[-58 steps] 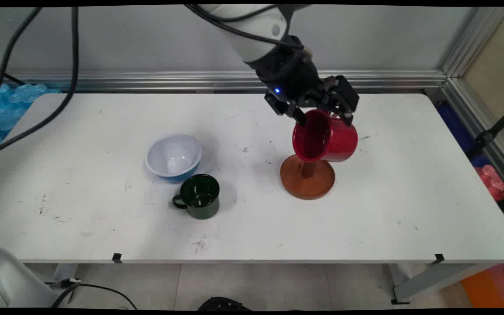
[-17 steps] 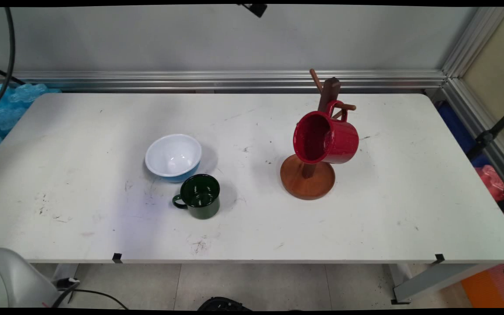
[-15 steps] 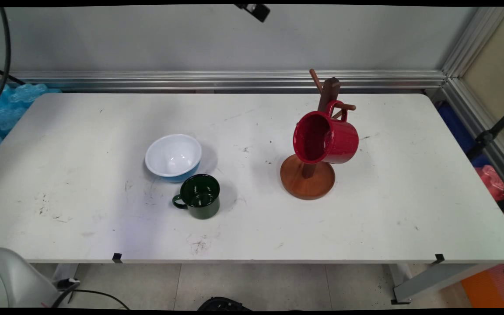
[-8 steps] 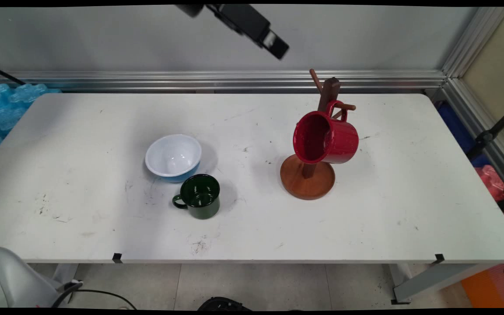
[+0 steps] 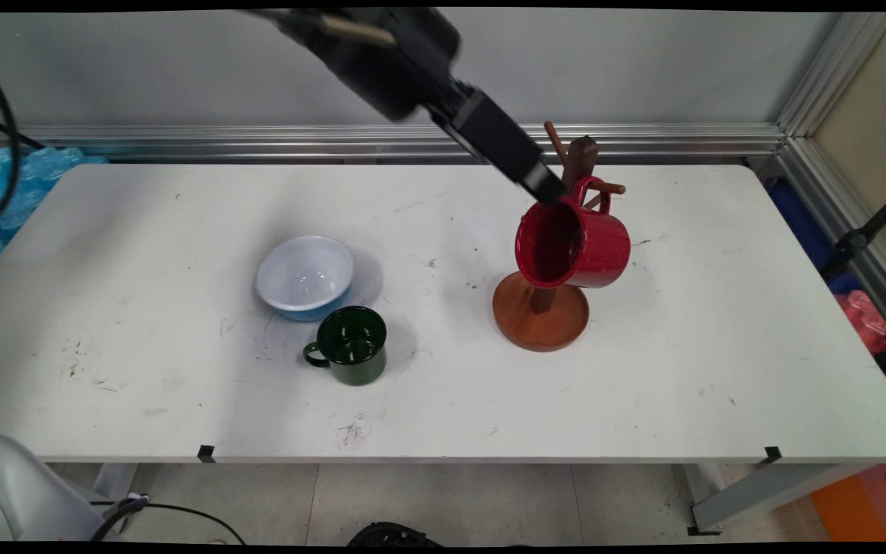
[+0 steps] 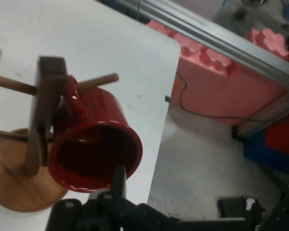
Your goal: Pick up the red mug from the rack, then place the picked object on the table
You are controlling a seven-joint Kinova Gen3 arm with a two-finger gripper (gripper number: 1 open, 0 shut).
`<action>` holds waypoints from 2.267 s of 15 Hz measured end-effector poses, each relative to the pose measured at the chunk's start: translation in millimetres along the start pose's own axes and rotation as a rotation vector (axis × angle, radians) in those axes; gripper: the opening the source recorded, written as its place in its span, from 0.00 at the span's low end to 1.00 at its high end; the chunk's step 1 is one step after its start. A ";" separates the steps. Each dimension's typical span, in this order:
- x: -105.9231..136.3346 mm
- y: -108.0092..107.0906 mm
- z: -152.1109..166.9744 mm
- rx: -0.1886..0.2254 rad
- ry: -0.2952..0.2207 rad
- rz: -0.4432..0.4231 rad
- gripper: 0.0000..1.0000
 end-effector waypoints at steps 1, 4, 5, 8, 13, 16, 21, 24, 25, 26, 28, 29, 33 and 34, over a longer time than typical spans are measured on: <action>-0.1 2.6 6.7 0.002 -0.006 -0.002 1.00; 0.4 13.8 41.2 0.013 -0.035 -0.015 1.00; 0.7 16.4 51.6 0.015 -0.043 -0.021 1.00; 1.1 21.6 84.7 0.027 -0.065 -0.040 1.00; 1.6 21.2 125.3 0.058 -0.087 -0.065 1.00; 0.2 18.4 141.2 0.083 -0.099 -0.071 1.00; -2.7 16.2 155.2 0.109 -0.110 -0.079 1.00; -2.0 15.1 159.9 0.119 -0.107 -0.078 1.00; -1.3 14.6 161.3 0.123 -0.103 -0.077 0.00; -0.7 13.8 162.5 0.127 -0.099 -0.074 0.00; -0.2 12.2 163.6 0.134 -0.095 -0.069 0.00; -0.1 10.9 163.9 0.139 -0.092 -0.066 0.00; -1.6 4.3 162.9 0.166 -0.089 -0.052 0.00; -2.0 2.9 162.6 0.171 -0.089 -0.049 0.00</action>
